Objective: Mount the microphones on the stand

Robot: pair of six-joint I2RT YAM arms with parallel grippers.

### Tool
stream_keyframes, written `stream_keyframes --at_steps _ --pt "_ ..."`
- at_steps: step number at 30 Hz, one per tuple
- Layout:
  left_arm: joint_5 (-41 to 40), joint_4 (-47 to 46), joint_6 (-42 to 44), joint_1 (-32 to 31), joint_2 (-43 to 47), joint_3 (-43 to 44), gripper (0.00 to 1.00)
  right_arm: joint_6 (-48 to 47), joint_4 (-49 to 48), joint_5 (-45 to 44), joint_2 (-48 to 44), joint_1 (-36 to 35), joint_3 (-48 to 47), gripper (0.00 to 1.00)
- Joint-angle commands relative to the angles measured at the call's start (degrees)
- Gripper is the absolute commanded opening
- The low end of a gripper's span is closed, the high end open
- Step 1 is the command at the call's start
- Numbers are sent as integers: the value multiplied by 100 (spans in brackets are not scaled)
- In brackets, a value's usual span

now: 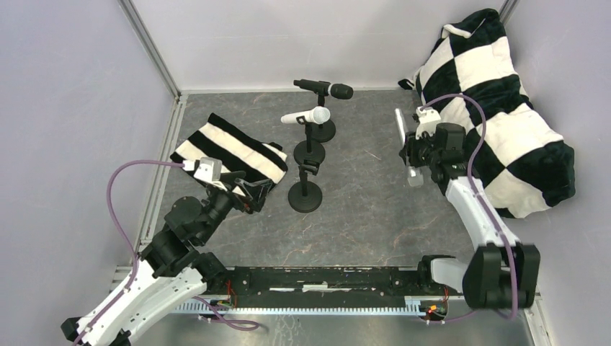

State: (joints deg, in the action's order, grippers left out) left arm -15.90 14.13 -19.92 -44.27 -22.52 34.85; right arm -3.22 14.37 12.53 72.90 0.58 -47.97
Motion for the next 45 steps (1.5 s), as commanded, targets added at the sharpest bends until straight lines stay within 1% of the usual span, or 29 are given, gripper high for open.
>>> stream_keyframes --at_steps 1,4,7,10,14,18,20,22,25,26,28,33,36,39,41,45 --pt "239 382 -116 -17 -208 702 100 -378 -848 437 -1027 -541 -98 0" --pt "391 501 -104 -12 -403 1118 100 -602 -1208 512 -1627 -1077 -95 0" --pt "589 569 -100 -18 -606 1547 100 -930 -1549 267 -2200 -1874 3 0" --pt "890 584 -100 -12 -797 2007 100 -1393 -1595 -27 -2470 -2729 -32 0" --pt "1325 639 -53 -9 -1090 2548 100 -2119 -1768 -645 -2580 -4055 -16 0" --pt "1454 770 -51 -7 -1290 2983 100 -3109 -1812 -1522 -2407 -5449 -90 0" --pt "1471 817 -34 -16 -1307 3115 100 -3614 -1701 -1935 -2196 -5976 -213 0" --pt "1452 881 -33 -11 -1307 3193 100 -4050 -1554 -2250 -1999 -6336 -369 0" --pt "1526 927 -2 -14 -1309 3220 100 -4729 -1225 -2661 -1680 -6750 -623 0" --pt "1558 961 30 -12 -1338 3229 100 -4931 -1177 -2788 -1583 -6873 -708 2" --pt "1798 1067 117 -12 -1435 3283 100 -5264 -1171 -3005 -1412 -7100 -850 4" --pt "2332 1417 396 -12 -1823 3437 100 -6177 -1207 -3346 -1104 -7530 -1122 4" --pt "2521 1580 643 -11 -1998 3466 100 -7014 -1610 -3402 -1156 -7665 -897 3" --pt "2624 1766 840 -17 -2113 3480 100 -7801 -2117 -3225 -1350 -7706 -493 1" --pt "2728 1879 964 -15 -2180 3484 100 -8074 -2266 -3123 -1452 -7702 -352 0" --pt "3128 2012 1120 -11 -2328 3476 98 -8369 -2233 -3134 -1519 -7706 -303 0"
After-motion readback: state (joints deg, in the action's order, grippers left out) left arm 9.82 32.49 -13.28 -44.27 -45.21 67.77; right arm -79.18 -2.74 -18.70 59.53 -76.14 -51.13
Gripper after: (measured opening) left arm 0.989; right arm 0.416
